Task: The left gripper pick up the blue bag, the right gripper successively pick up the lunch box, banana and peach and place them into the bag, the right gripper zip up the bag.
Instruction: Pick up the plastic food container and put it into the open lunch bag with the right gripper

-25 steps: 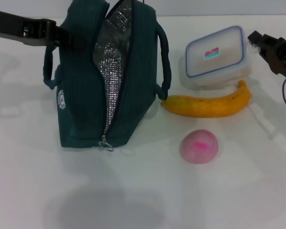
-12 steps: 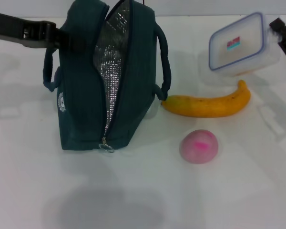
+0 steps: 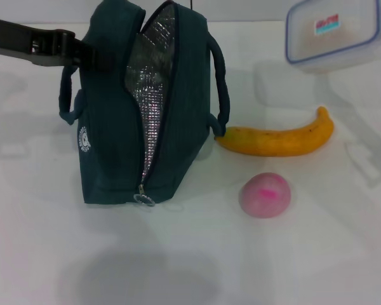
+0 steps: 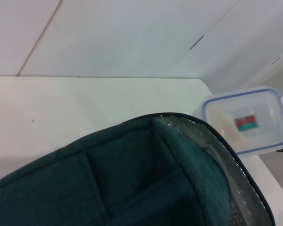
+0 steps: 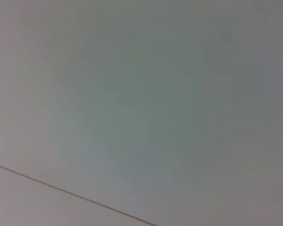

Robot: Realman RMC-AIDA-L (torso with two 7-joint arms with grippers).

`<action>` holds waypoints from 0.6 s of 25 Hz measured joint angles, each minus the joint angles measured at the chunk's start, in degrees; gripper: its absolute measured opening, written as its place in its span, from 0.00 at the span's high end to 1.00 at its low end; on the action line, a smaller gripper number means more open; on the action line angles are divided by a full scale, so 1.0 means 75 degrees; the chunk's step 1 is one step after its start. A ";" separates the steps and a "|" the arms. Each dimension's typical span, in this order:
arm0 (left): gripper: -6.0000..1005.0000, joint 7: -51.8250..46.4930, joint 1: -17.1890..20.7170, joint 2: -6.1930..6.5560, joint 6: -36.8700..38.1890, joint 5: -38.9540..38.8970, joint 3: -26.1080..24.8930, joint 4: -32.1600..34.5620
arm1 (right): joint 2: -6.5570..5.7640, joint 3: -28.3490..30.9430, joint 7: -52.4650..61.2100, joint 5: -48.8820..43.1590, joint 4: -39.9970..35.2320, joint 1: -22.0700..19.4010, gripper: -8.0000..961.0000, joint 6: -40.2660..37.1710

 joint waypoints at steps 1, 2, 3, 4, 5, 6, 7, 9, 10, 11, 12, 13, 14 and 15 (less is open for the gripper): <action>0.95 -0.0015 -0.0008 -0.0007 0.0005 -0.0001 0.0007 0.0000 | 0.0001 0.0000 0.0082 0.0045 -0.0063 -0.0006 0.89 -0.0132; 0.95 -0.0025 -0.0020 -0.0023 0.0013 -0.0002 0.0017 0.0000 | 0.0001 0.0000 0.0135 0.0069 -0.0130 -0.0008 0.89 -0.0235; 0.95 -0.0037 -0.0030 -0.0042 0.0027 -0.0001 0.0029 0.0000 | 0.0006 0.0000 0.0175 0.0098 -0.0195 -0.0007 0.89 -0.0336; 0.95 -0.0046 -0.0041 -0.0059 0.0041 0.0000 0.0029 0.0000 | 0.0009 0.0000 0.0204 0.0120 -0.0250 0.0002 0.89 -0.0426; 0.95 -0.0054 -0.0047 -0.0064 0.0046 -0.0001 0.0032 -0.0009 | 0.0013 0.0000 0.0240 0.0129 -0.0299 0.0036 0.89 -0.0495; 0.95 -0.0070 -0.0058 -0.0067 0.0051 -0.0003 0.0032 -0.0037 | 0.0017 0.0000 0.0277 0.0139 -0.0350 0.0065 0.89 -0.0542; 0.95 -0.0084 -0.0085 -0.0068 0.0052 -0.0007 0.0032 -0.0092 | 0.0021 -0.0001 0.0333 0.0139 -0.0406 0.0095 0.89 -0.0580; 0.95 -0.0122 -0.0166 -0.0069 0.0054 -0.0020 0.0034 -0.0244 | 0.0029 -0.0004 0.0438 0.0177 -0.0487 0.0162 0.89 -0.0659; 0.95 -0.0137 -0.0205 -0.0068 0.0054 -0.0023 0.0034 -0.0322 | 0.0031 -0.0007 0.0477 0.0201 -0.0505 0.0201 0.89 -0.0708; 0.95 -0.0146 -0.0240 -0.0069 0.0056 -0.0023 0.0034 -0.0397 | 0.0032 -0.0011 0.0523 0.0232 -0.0509 0.0257 0.89 -0.0751; 0.95 -0.0148 -0.0269 -0.0068 0.0056 -0.0024 0.0034 -0.0447 | 0.0036 -0.0020 0.0567 0.0260 -0.0511 0.0311 0.89 -0.0787; 0.95 -0.0151 -0.0291 -0.0069 0.0058 -0.0022 0.0034 -0.0495 | 0.0039 -0.0030 0.0625 0.0273 -0.0510 0.0387 0.89 -0.0823; 0.95 -0.0154 -0.0329 -0.0072 0.0058 -0.0016 0.0034 -0.0551 | 0.0042 -0.0038 0.0665 0.0280 -0.0510 0.0441 0.89 -0.0842; 0.95 -0.0157 -0.0378 -0.0074 0.0058 -0.0009 0.0034 -0.0601 | 0.0042 -0.0053 0.0735 0.0285 -0.0511 0.0538 0.89 -0.0869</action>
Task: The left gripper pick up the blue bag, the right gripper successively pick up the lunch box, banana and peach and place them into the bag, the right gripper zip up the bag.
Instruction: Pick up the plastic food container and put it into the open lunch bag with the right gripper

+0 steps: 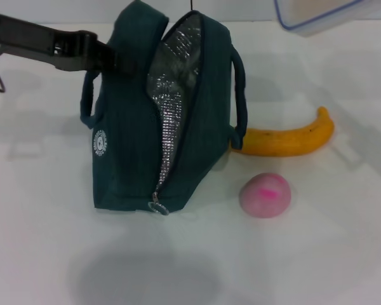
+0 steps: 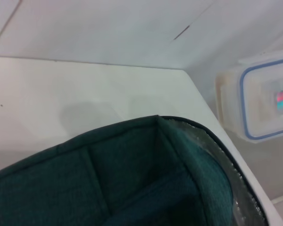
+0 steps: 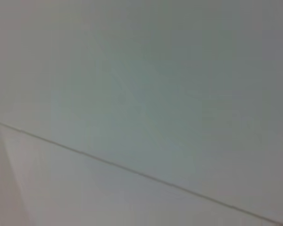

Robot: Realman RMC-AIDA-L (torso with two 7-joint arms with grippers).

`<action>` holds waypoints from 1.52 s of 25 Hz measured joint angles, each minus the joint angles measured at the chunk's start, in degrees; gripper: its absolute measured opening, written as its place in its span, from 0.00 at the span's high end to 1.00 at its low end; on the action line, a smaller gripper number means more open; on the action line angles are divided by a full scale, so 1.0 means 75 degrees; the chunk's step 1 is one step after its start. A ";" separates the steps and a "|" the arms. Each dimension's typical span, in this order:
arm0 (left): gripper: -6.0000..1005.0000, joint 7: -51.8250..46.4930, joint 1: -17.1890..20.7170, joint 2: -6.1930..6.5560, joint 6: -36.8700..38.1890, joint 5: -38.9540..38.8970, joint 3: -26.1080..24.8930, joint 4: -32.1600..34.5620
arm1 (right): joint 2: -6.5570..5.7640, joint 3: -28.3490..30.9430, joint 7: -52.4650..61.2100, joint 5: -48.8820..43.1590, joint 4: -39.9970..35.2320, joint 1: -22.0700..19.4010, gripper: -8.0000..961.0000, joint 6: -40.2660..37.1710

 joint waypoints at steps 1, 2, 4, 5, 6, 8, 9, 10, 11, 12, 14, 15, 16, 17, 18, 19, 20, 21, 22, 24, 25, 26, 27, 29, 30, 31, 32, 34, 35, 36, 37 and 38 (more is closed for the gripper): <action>0.95 -0.0002 -0.0046 -0.0002 0.0000 0.0005 0.0004 -0.0053 | 0.0003 -0.0003 0.0038 0.0000 0.0001 0.0068 0.89 -0.0020; 0.95 -0.0002 -0.0099 -0.0004 0.0000 0.0006 0.0018 -0.0113 | 0.0007 -0.0008 0.0089 0.0001 0.0000 0.0169 0.89 -0.0053; 0.95 -0.0009 -0.0176 -0.0014 -0.0001 0.0009 0.0075 -0.0182 | 0.0013 -0.0013 0.0181 0.0001 0.0001 0.0359 0.89 -0.0083; 0.95 -0.0018 -0.0199 -0.0027 0.0000 0.0011 0.0116 -0.0190 | 0.0016 -0.0015 0.0212 0.0002 0.0001 0.0425 0.89 -0.0083; 0.95 -0.0033 -0.0221 -0.0043 -0.0001 0.0014 0.0156 -0.0194 | 0.0020 -0.0018 0.0241 0.0004 0.0010 0.0519 0.89 -0.0078; 0.95 -0.0051 -0.0253 -0.0075 -0.0002 0.0019 0.0207 -0.0195 | 0.0024 -0.0020 0.0261 0.0009 0.0043 0.0689 0.89 -0.0059; 0.95 -0.0053 -0.0264 -0.0087 -0.0005 0.0020 0.0230 -0.0196 | 0.0025 -0.0021 0.0263 0.0011 0.0062 0.0787 0.89 -0.0053; 0.95 -0.0056 -0.0271 -0.0094 -0.0012 0.0022 0.0251 -0.0196 | 0.0026 -0.0025 0.0266 0.0011 0.0075 0.0881 0.89 -0.0046; 0.95 -0.0058 -0.0271 -0.0099 -0.0019 0.0023 0.0270 -0.0196 | 0.0026 -0.0027 0.0269 0.0005 0.0081 0.0964 0.89 -0.0036; 0.95 -0.0063 -0.0272 -0.0103 -0.0027 0.0025 0.0285 -0.0196 | 0.0027 -0.0040 0.0272 -0.0007 0.0084 0.1056 0.89 -0.0021; 0.95 -0.0071 -0.0282 -0.0144 -0.0031 0.0026 0.0290 -0.0196 | 0.0028 -0.0117 0.0276 -0.0018 0.0090 0.1207 0.89 0.0034; 0.95 -0.0070 -0.0287 -0.0152 -0.0032 0.0025 0.0291 -0.0196 | 0.0028 -0.0157 0.0277 -0.0018 0.0090 0.1252 0.89 0.0062; 0.95 -0.0068 -0.0294 -0.0164 -0.0033 0.0025 0.0292 -0.0196 | 0.0028 -0.0230 0.0277 -0.0018 0.0096 0.1314 0.89 0.0099; 0.95 -0.0063 -0.0301 -0.0174 -0.0035 0.0026 0.0292 -0.0196 | 0.0028 -0.0324 0.0277 -0.0015 0.0103 0.1369 0.89 0.0126; 0.95 -0.0059 -0.0307 -0.0180 -0.0035 0.0019 0.0292 -0.0196 | 0.0028 -0.0381 0.0277 -0.0012 0.0108 0.1404 0.89 0.0141; 0.95 -0.0057 -0.0311 -0.0182 -0.0036 0.0008 0.0292 -0.0196 | 0.0027 -0.0488 0.0277 -0.0004 0.0115 0.1458 0.90 0.0157; 0.95 -0.0049 -0.0318 -0.0185 -0.0036 -0.0006 0.0292 -0.0196 | 0.0027 -0.0562 0.0277 0.0003 0.0116 0.1478 0.90 0.0170; 0.95 -0.0044 -0.0322 -0.0185 -0.0037 -0.0010 0.0292 -0.0196 | 0.0027 -0.0656 0.0277 0.0005 0.0122 0.1501 0.90 0.0199; 0.95 -0.0040 -0.0327 -0.0186 -0.0037 -0.0014 0.0292 -0.0196 | 0.0027 -0.0749 0.0277 0.0007 0.0126 0.1519 0.90 0.0243; 0.95 -0.0032 -0.0330 -0.0193 -0.0037 -0.0018 0.0292 -0.0196 | 0.0027 -0.0952 0.0277 0.0008 0.0132 0.1533 0.90 0.0342; 0.95 -0.0029 -0.0331 -0.0199 -0.0037 -0.0020 0.0292 -0.0195 | 0.0027 -0.0994 0.0276 0.0008 0.0142 0.1533 0.90 0.0363; 0.95 -0.0019 -0.0331 -0.0211 -0.0037 -0.0022 0.0292 -0.0196 | 0.0027 -0.1060 0.0275 0.0008 0.0164 0.1534 0.90 0.0396; 0.95 -0.0015 -0.0332 -0.0219 -0.0037 -0.0024 0.0291 -0.0196 | 0.0027 -0.1098 0.0274 0.0008 0.0179 0.1536 0.90 0.0415; 0.95 -0.0002 -0.0342 -0.0249 -0.0037 -0.0033 0.0291 -0.0196 | 0.0027 -0.1205 0.0272 0.0010 0.0203 0.1543 0.89 0.0437; 0.95 0.0007 -0.0347 -0.0258 -0.0038 -0.0037 0.0292 -0.0196 | 0.0027 -0.1275 0.0272 0.0010 0.0204 0.1543 0.89 0.0439; 0.95 0.0016 -0.0353 -0.0267 -0.0040 -0.0039 0.0291 -0.0196 | 0.0026 -0.1357 0.0272 0.0011 0.0203 0.1544 0.89 0.0440; 0.95 0.0024 -0.0357 -0.0273 -0.0043 -0.0041 0.0289 -0.0196 | 0.0026 -0.1465 0.0272 0.0010 0.0203 0.1544 0.89 0.0444; 0.95 0.0040 -0.0355 -0.0284 -0.0045 -0.0041 0.0284 -0.0196 | 0.0026 -0.1625 0.0272 0.0011 0.0203 0.1519 0.89 0.0455; 0.95 0.0047 -0.0348 -0.0287 -0.0046 -0.0042 0.0282 -0.0196 | 0.0027 -0.1721 0.0272 0.0011 0.0205 0.1489 0.89 0.0464; 0.95 0.0050 -0.0342 -0.0288 -0.0047 -0.0042 0.0277 -0.0196 | 0.0027 -0.1816 0.0273 0.0012 0.0208 0.1458 0.89 0.0471; 0.95 0.0050 -0.0342 -0.0288 -0.0047 -0.0042 0.0277 -0.0196 | 0.0027 -0.1915 0.0273 0.0011 0.0216 0.1416 0.89 0.0483; 0.95 0.0051 -0.0331 -0.0288 -0.0048 -0.0044 0.0270 -0.0196 | 0.0027 -0.1969 0.0273 0.0011 0.0218 0.1377 0.89 0.0492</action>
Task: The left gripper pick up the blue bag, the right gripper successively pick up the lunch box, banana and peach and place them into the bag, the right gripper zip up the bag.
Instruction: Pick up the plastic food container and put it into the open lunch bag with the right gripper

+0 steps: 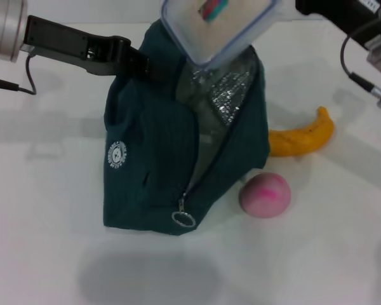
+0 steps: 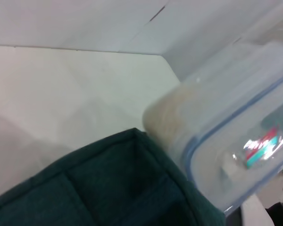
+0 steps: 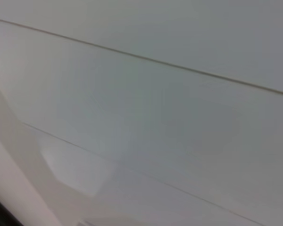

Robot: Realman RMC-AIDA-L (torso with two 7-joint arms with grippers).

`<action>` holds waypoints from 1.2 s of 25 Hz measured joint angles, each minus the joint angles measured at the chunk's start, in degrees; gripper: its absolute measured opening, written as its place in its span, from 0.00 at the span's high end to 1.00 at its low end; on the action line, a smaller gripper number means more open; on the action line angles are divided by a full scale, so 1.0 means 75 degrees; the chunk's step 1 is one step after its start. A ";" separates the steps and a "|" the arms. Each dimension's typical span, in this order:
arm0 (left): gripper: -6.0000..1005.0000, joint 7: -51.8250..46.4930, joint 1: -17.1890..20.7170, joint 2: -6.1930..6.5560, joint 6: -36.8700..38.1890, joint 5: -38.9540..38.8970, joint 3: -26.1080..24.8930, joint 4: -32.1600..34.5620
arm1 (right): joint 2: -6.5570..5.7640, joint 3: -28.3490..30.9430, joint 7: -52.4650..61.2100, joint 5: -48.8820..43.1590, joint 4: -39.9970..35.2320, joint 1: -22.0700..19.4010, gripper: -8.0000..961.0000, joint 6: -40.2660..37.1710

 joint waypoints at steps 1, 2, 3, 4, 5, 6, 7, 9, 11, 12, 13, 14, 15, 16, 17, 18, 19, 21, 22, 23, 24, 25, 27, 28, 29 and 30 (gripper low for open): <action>0.95 0.0001 0.0021 0.0000 -0.0006 -0.0009 -0.0023 0.0000 | 0.0000 -0.0055 0.0001 -0.0002 0.0002 -0.0063 0.89 0.0014; 0.95 0.0002 0.0032 0.0000 -0.0018 -0.0027 -0.0029 0.0000 | 0.0001 -0.0082 0.0001 -0.0002 0.0004 -0.0109 0.89 0.0020; 0.95 0.0002 0.0038 0.0000 -0.0021 -0.0039 -0.0032 0.0001 | 0.0000 -0.0116 0.0001 -0.0003 0.0004 -0.0190 0.89 0.0025; 0.95 0.0003 0.0055 0.0000 -0.0025 -0.0074 -0.0035 0.0001 | 0.0000 -0.0141 0.0002 -0.0004 0.0006 -0.0266 0.89 0.0029; 0.95 0.0003 0.0073 0.0000 -0.0027 -0.0106 -0.0035 0.0001 | 0.0000 -0.0167 0.0002 -0.0007 0.0005 -0.0337 0.89 0.0029; 0.95 0.0003 0.0099 0.0000 -0.0027 -0.0141 -0.0037 0.0001 | 0.0000 -0.0203 0.0002 -0.0018 0.0006 -0.0391 0.89 0.0032; 0.95 0.0003 0.0115 0.0000 -0.0027 -0.0160 -0.0037 0.0001 | 0.0000 -0.0245 0.0003 -0.0027 0.0006 -0.0443 0.88 0.0037; 0.95 0.0003 0.0137 0.0001 -0.0027 -0.0184 -0.0038 0.0000 | 0.0000 -0.0456 0.0003 -0.0022 -0.0005 -0.0533 0.88 0.0076; 0.95 0.0003 0.0152 -0.0006 -0.0027 -0.0187 -0.0038 0.0001 | 0.0000 -0.0656 0.0003 -0.0015 -0.0036 -0.0575 0.88 0.0147; 0.95 0.0003 0.0162 -0.0008 -0.0027 -0.0190 -0.0038 0.0001 | -0.0001 -0.0752 0.0003 -0.0011 -0.0058 -0.0579 0.88 0.0190; 0.95 0.0004 0.0180 -0.0012 -0.0027 -0.0195 -0.0038 0.0001 | 0.0000 -0.0869 0.0003 -0.0011 -0.0078 -0.0574 0.88 0.0235; 0.95 0.0007 0.0191 -0.0018 -0.0027 -0.0199 -0.0038 0.0001 | 0.0000 -0.0978 0.0003 -0.0008 -0.0091 -0.0562 0.88 0.0271; 0.95 0.0010 0.0203 -0.0021 -0.0027 -0.0204 -0.0038 0.0001 | 0.0001 -0.1103 0.0003 -0.0008 -0.0104 -0.0546 0.88 0.0316; 0.95 0.0016 0.0216 -0.0025 -0.0027 -0.0206 -0.0038 -0.0006 | 0.0000 -0.1180 0.0001 -0.0010 -0.0126 -0.0532 0.88 0.0362; 0.95 0.0028 0.0226 -0.0027 -0.0027 -0.0209 -0.0038 -0.0049 | 0.0000 -0.1249 -0.0004 -0.0012 -0.0162 -0.0529 0.88 0.0423; 0.95 0.0044 0.0233 -0.0027 -0.0027 -0.0210 -0.0039 -0.0098 | 0.0000 -0.1325 -0.0013 -0.0011 -0.0208 -0.0529 0.88 0.0497; 0.95 0.0067 0.0236 -0.0027 -0.0027 -0.0212 -0.0037 -0.0161 | 0.0000 -0.1436 -0.0021 -0.0011 -0.0315 -0.0536 0.88 0.0624; 0.95 0.0103 0.0237 -0.0027 -0.0026 -0.0221 -0.0038 -0.0253 | 0.0000 -0.1719 -0.0025 -0.0002 -0.0589 -0.0546 0.88 0.0904; 0.95 0.0121 0.0238 -0.0027 -0.0025 -0.0224 -0.0038 -0.0286 | 0.0000 -0.1849 -0.0025 0.0000 -0.0709 -0.0545 0.88 0.1049; 0.95 0.0137 0.0237 -0.0027 -0.0025 -0.0225 -0.0038 -0.0321 | 0.0000 -0.2013 -0.0025 0.0002 -0.0847 -0.0536 0.88 0.1256; 0.95 0.0152 0.0235 -0.0027 -0.0025 -0.0225 -0.0037 -0.0348 | 0.0000 -0.2141 -0.0022 0.0005 -0.0948 -0.0526 0.87 0.1429; 0.95 0.0179 0.0230 -0.0027 -0.0024 -0.0225 -0.0037 -0.0406 | -0.0001 -0.2278 -0.0018 0.0013 -0.1057 -0.0517 0.87 0.1615; 0.95 0.0207 0.0220 -0.0026 -0.0024 -0.0225 -0.0038 -0.0463 | 0.0000 -0.2616 -0.0012 0.0067 -0.1298 -0.0483 0.87 0.2093; 0.95 0.0211 0.0220 -0.0025 -0.0023 -0.0225 -0.0038 -0.0473 | -0.0001 -0.2733 -0.0012 0.0116 -0.1353 -0.0465 0.87 0.2210; 0.95 0.0212 0.0225 -0.0024 -0.0023 -0.0225 -0.0038 -0.0479 | -0.0001 -0.2959 -0.0011 0.0232 -0.1435 -0.0429 0.87 0.2403; 0.95 0.0213 0.0230 -0.0021 -0.0023 -0.0225 -0.0037 -0.0479 | 0.0000 -0.3203 -0.0012 0.0380 -0.1508 -0.0391 0.87 0.2574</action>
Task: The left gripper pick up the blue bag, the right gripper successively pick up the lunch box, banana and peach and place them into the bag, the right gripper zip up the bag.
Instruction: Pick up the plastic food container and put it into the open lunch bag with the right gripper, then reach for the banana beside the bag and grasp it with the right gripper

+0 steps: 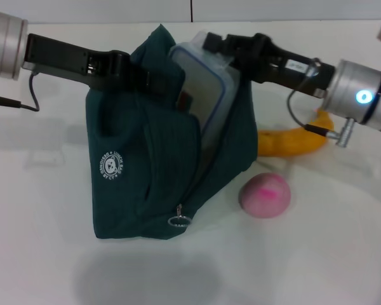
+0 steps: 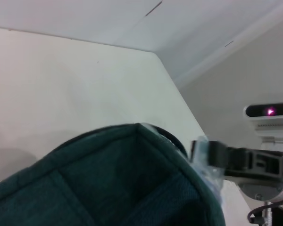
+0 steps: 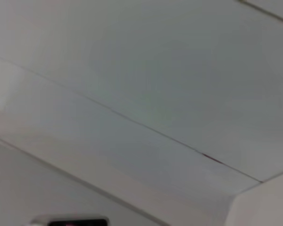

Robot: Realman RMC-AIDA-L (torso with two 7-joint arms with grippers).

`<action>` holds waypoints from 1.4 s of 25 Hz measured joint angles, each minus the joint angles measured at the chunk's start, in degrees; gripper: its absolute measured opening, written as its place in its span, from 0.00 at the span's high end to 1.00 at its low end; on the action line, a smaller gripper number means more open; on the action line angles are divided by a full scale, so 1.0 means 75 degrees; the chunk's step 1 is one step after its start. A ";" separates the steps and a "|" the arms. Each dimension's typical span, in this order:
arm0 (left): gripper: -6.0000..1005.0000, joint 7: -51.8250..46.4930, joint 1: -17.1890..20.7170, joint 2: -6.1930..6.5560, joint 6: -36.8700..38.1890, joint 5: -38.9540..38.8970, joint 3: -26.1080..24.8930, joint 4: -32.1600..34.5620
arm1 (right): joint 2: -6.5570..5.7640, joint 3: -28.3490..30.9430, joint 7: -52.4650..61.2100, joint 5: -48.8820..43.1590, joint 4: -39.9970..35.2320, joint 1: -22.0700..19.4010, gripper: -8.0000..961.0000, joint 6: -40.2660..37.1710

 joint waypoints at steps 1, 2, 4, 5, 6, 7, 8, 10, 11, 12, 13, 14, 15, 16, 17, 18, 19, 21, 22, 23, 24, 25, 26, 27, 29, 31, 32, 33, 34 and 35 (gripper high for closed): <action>0.95 0.0000 0.0005 0.0004 0.0000 0.0000 0.0000 -0.0001 | 0.0000 -0.0150 0.0000 0.0110 -0.0046 0.0022 0.87 0.0112; 0.95 0.0000 0.0013 0.0018 0.0000 -0.0012 0.0000 -0.0003 | 0.0000 -0.0355 -0.0005 0.0221 -0.0111 0.0057 0.87 0.0238; 0.95 0.0001 0.0024 0.0027 0.0000 -0.0031 0.0000 -0.0005 | 0.0000 -0.0534 -0.0029 0.0299 -0.0195 0.0099 0.87 0.0333; 0.95 0.0001 0.0032 0.0036 0.0001 -0.0042 0.0000 -0.0005 | 0.0000 -0.0569 -0.0045 0.0305 -0.0240 0.0105 0.87 0.0338; 0.95 0.0001 0.0046 0.0049 0.0001 -0.0079 0.0000 -0.0007 | 0.0000 -0.0583 -0.0060 0.0305 -0.0281 0.0103 0.87 0.0331; 0.95 0.0001 0.0057 0.0061 0.0001 -0.0113 0.0000 -0.0008 | 0.0000 -0.0585 -0.0072 0.0306 -0.0331 0.0081 0.87 0.0309; 0.95 0.0001 0.0062 0.0069 0.0000 -0.0137 0.0000 -0.0009 | 0.0001 -0.0582 -0.0098 0.0303 -0.0385 0.0037 0.87 0.0274; 0.95 0.0001 0.0074 0.0096 0.0000 -0.0177 -0.0002 -0.0011 | 0.0001 -0.0535 -0.0209 0.0303 -0.0439 -0.0051 0.87 0.0158; 0.95 0.0001 0.0079 0.0108 0.0000 -0.0183 -0.0005 -0.0011 | 0.0001 -0.0514 -0.0282 0.0323 -0.0451 -0.0103 0.86 0.0096; 0.95 0.0001 0.0084 0.0125 0.0000 -0.0185 -0.0012 -0.0013 | 0.0000 -0.0492 -0.0355 0.0359 -0.0457 -0.0155 0.86 0.0035; 0.95 0.0001 0.0087 0.0136 0.0000 -0.0188 -0.0025 -0.0013 | -0.0001 -0.0483 -0.0433 0.0437 -0.0468 -0.0232 0.86 -0.0050; 0.95 0.0001 0.0089 0.0142 0.0000 -0.0188 -0.0050 -0.0013 | -0.0007 -0.0478 -0.0487 0.0498 -0.0471 -0.0289 0.86 -0.0113; 0.95 0.0000 0.0093 0.0153 0.0000 -0.0188 -0.0086 -0.0013 | -0.0017 -0.0467 -0.0526 0.0547 -0.0473 -0.0341 0.86 -0.0190; 0.95 0.0001 0.0102 0.0162 0.0000 -0.0188 -0.0134 -0.0013 | -0.0032 -0.0437 -0.0558 0.0582 -0.0473 -0.0387 0.86 -0.0275; 0.95 0.0000 0.0139 0.0190 -0.0001 -0.0188 -0.0183 -0.0013 | -0.0048 -0.0375 -0.0591 0.0585 -0.0465 -0.0421 0.75 -0.0384; 0.95 0.0000 0.0139 0.0190 -0.0001 -0.0188 -0.0183 -0.0013 | -0.0062 -0.0278 -0.0650 0.0586 -0.0443 -0.0475 0.63 -0.0508; 0.95 0.0000 0.0163 0.0210 0.0000 -0.0188 -0.0191 -0.0013 | -0.0073 -0.0139 -0.0740 0.0577 -0.0431 -0.0554 0.59 -0.0644; 0.95 0.0000 0.0195 0.0243 -0.0001 -0.0188 -0.0204 -0.0010 | -0.0097 0.0156 -0.0950 0.0564 -0.0433 -0.0729 0.51 -0.0934; 0.95 0.0001 0.0213 0.0261 0.0000 -0.0188 -0.0234 -0.0009 | -0.0115 0.0322 -0.1078 0.0560 -0.0436 -0.0838 0.47 -0.1099; 0.95 0.0002 0.0237 0.0275 0.0000 -0.0188 -0.0283 -0.0006 | -0.0133 0.0461 -0.1185 0.0555 -0.0443 -0.0917 0.43 -0.1280; 0.95 0.0004 0.0250 0.0283 0.0001 -0.0188 -0.0316 -0.0004 | -0.0180 0.0607 -0.1346 0.0547 -0.0456 -0.1027 0.39 -0.1538; 0.95 0.0006 0.0267 0.0296 0.0006 -0.0189 -0.0354 -0.0003 | -0.0223 0.0689 -0.1477 0.0546 -0.0475 -0.1095 0.35 -0.1726; 0.95 0.0008 0.0278 0.0305 0.0010 -0.0190 -0.0380 -0.0003 | -0.0285 0.0723 -0.1587 0.0529 -0.0517 -0.1156 0.30 -0.1861; 0.95 0.0008 0.0281 0.0312 0.0015 -0.0191 -0.0392 -0.0003 | -0.0385 0.0756 -0.1743 0.0475 -0.0592 -0.1244 0.25 -0.2001; 0.95 0.0010 0.0284 0.0323 0.0019 -0.0194 -0.0393 -0.0003 | -0.0646 0.0788 -0.1975 0.0215 -0.0912 -0.1438 0.16 -0.2077; 0.95 0.0011 0.0292 0.0327 0.0026 -0.0196 -0.0395 -0.0003 | -0.0893 0.0809 -0.2056 -0.0161 -0.1379 -0.1626 0.14 -0.1861; 0.95 0.0013 0.0300 0.0328 0.0033 -0.0198 -0.0396 -0.0003 | -0.1055 0.0860 -0.2058 -0.0606 -0.1862 -0.1769 0.13 -0.1541; 0.95 0.0015 0.0315 0.0327 0.0039 -0.0199 -0.0397 -0.0002 | -0.1170 0.0942 -0.2030 -0.0944 -0.2245 -0.1858 0.12 -0.1305; 0.95 0.0018 0.0338 0.0328 0.0042 -0.0214 -0.0397 0.0005 | -0.1289 0.1124 -0.1876 -0.1578 -0.2769 -0.1965 0.11 -0.0950; 0.95 0.0023 0.0378 0.0338 0.0044 -0.0246 -0.0399 0.0013 | -0.1363 0.1371 -0.1631 -0.2243 -0.3251 -0.2034 0.11 -0.0683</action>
